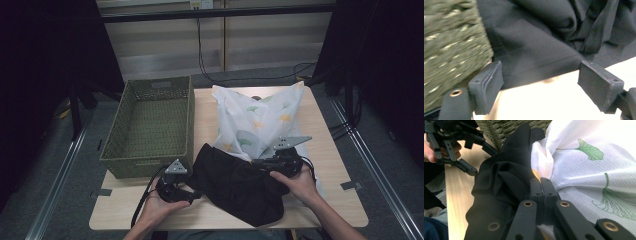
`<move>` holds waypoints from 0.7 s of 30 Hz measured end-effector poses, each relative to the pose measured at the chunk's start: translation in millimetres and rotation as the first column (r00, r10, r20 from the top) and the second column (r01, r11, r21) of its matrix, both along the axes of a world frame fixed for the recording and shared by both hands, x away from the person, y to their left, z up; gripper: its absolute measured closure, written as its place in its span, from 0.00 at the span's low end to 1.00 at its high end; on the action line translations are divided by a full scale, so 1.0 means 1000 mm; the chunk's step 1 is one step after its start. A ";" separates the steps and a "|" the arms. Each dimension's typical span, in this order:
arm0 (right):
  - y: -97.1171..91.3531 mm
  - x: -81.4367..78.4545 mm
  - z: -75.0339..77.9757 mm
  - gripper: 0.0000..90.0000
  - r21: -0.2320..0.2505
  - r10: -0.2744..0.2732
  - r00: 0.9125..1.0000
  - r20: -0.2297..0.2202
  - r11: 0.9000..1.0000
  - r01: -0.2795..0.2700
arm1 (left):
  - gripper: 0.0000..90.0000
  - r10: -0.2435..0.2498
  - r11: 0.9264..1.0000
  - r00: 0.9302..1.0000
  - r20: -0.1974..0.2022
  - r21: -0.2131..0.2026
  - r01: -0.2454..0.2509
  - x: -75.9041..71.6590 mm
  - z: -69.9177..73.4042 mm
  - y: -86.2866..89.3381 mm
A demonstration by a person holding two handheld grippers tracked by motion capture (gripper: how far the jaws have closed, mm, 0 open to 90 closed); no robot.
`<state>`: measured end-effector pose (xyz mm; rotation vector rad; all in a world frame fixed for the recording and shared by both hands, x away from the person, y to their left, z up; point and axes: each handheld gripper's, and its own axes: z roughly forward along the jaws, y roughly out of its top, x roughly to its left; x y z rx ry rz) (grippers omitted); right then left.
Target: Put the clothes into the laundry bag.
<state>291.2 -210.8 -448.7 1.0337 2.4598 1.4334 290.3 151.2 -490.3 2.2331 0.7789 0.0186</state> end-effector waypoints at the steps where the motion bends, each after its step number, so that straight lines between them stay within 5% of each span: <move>1: 0.000 0.000 0.000 1.00 0.001 0.002 1.000 -0.001 1.000 -0.002 | 0.21 -0.002 1.000 1.000 -0.001 -0.001 0.002 0.002 -0.003 -0.004; 5: 0.001 0.000 0.000 1.00 0.000 0.005 1.000 0.000 1.000 -0.005 | 0.21 0.003 1.000 1.000 -0.030 -0.017 -0.004 0.004 -0.005 -0.014; 6: 0.001 0.000 0.000 1.00 0.001 0.006 1.000 0.000 1.000 -0.006 | 0.25 0.021 1.000 1.000 -0.003 0.003 -0.021 0.004 -0.005 -0.017; 9: 0.001 0.001 0.000 1.00 0.002 0.005 1.000 -0.003 1.000 -0.005 | 0.44 0.036 0.999 0.999 0.020 0.019 -0.036 0.003 -0.004 -0.023; 11: 0.002 0.001 0.000 1.00 -0.002 0.009 1.000 0.001 1.000 -0.009 | 0.72 0.024 0.999 1.000 0.017 0.038 -0.024 0.003 -0.002 -0.025; 12: 0.002 0.001 0.000 1.00 -0.002 0.009 1.000 0.001 1.000 -0.009 | 0.72 0.022 0.999 1.000 0.019 0.048 -0.023 0.002 -0.002 -0.025; 14: 0.002 0.001 0.001 1.00 0.001 0.010 1.000 0.000 1.000 -0.010 | 0.92 -0.002 1.000 1.000 0.019 0.022 0.001 0.000 0.001 -0.024; 17: 0.002 0.002 0.001 1.00 0.005 0.008 1.000 0.003 1.000 -0.008 | 0.93 0.003 0.999 1.000 0.001 -0.038 -0.003 -0.001 0.007 -0.021; 21: 0.001 0.001 0.002 1.00 0.010 0.006 1.000 0.003 1.000 -0.006 | 0.95 -0.018 0.996 0.999 0.046 -0.083 0.022 -0.006 0.026 -0.021</move>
